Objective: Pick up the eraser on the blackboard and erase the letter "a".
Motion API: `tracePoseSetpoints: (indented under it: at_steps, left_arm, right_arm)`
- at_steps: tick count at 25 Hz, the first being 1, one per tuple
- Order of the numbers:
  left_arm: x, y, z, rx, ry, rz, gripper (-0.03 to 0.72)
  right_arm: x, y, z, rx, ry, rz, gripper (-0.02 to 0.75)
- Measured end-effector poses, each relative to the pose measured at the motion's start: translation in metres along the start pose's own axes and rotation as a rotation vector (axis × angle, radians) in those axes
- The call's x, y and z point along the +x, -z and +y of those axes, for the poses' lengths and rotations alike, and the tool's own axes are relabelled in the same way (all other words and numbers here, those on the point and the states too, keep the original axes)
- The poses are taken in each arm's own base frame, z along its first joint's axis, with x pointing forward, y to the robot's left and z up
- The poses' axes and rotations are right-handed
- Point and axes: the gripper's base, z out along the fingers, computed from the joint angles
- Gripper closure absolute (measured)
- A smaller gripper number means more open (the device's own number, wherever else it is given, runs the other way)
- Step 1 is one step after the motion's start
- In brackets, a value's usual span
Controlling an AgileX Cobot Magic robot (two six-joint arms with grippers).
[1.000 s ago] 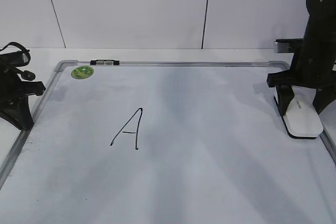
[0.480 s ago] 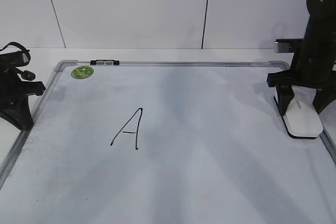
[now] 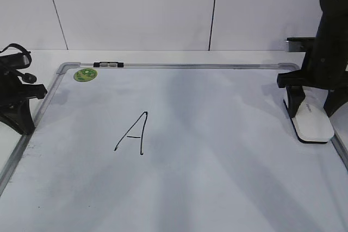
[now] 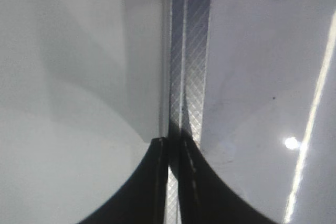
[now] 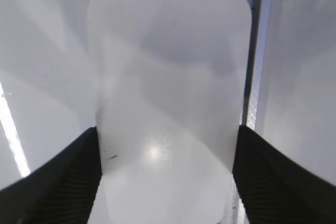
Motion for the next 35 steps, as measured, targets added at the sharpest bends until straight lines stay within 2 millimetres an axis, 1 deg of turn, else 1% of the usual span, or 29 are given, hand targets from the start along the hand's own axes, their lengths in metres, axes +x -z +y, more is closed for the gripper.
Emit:
tracePoseSetpoints:
  at_steps: [17,18,21,26,35]
  left_arm:
    - [0.000,0.000,0.000,0.003,0.002,-0.002,0.674]
    - [0.000,0.000,0.000,0.003,0.002,-0.002,0.674]
    - [0.000,0.000,0.000,0.005,0.003,-0.004,0.674]
    - [-0.001,0.000,0.000,0.005,0.003,-0.008,0.674]
    - [-0.001,0.000,-0.001,0.011,0.004,-0.015,0.674]
  right_arm:
    - [0.004,0.018,0.001,-0.028,-0.013,-0.043,0.142]
    - [0.004,0.022,0.001,-0.029,-0.016,-0.053,0.142]
    - [0.006,0.041,0.001,-0.054,-0.029,-0.107,0.143]
    - [0.018,0.073,0.000,-0.080,-0.036,-0.183,0.144]
    - [0.039,0.117,-0.003,-0.102,-0.040,-0.296,0.144]
